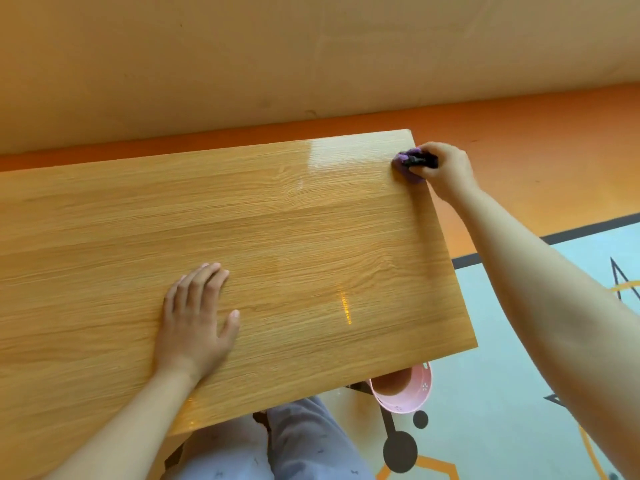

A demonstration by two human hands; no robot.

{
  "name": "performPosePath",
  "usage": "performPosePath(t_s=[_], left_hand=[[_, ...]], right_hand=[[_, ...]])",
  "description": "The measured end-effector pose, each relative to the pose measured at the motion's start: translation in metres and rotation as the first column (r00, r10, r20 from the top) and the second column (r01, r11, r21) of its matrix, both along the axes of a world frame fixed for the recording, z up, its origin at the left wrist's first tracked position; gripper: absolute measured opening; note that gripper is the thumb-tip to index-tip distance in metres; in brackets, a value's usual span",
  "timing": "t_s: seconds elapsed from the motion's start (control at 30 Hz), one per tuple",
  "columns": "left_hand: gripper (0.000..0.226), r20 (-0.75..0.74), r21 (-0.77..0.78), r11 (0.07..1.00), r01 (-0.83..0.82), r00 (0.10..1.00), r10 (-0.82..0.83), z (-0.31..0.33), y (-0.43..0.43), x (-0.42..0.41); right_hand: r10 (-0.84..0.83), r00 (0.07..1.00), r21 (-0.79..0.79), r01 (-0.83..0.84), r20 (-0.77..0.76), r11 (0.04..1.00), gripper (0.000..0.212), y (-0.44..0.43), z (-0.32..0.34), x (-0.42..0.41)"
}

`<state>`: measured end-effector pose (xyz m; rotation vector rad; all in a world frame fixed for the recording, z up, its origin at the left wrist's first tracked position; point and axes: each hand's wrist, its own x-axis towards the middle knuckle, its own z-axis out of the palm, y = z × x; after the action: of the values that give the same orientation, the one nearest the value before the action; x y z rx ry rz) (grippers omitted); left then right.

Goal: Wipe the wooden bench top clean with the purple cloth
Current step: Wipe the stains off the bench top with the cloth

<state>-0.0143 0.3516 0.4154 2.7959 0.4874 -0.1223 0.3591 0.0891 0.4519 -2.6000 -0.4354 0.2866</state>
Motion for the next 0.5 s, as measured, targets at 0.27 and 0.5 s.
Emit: performPosePath(t_s=[0.27,0.5], left_hand=[[0.063,-0.01,-0.006,1.0,0.012,1.0,-0.012,0.002,0.0,-0.002],[0.064,-0.016,0.003,0.999,0.032,0.999,-0.032,0.002,0.0,-0.005]], right_hand=[[-0.075,0.996,0.008,0.075,-0.04,0.997,0.025,-0.104,0.007,-0.166],[-0.183,0.979,-0.034,0.18,-0.088,0.983,0.031,-0.16,0.012,-0.272]])
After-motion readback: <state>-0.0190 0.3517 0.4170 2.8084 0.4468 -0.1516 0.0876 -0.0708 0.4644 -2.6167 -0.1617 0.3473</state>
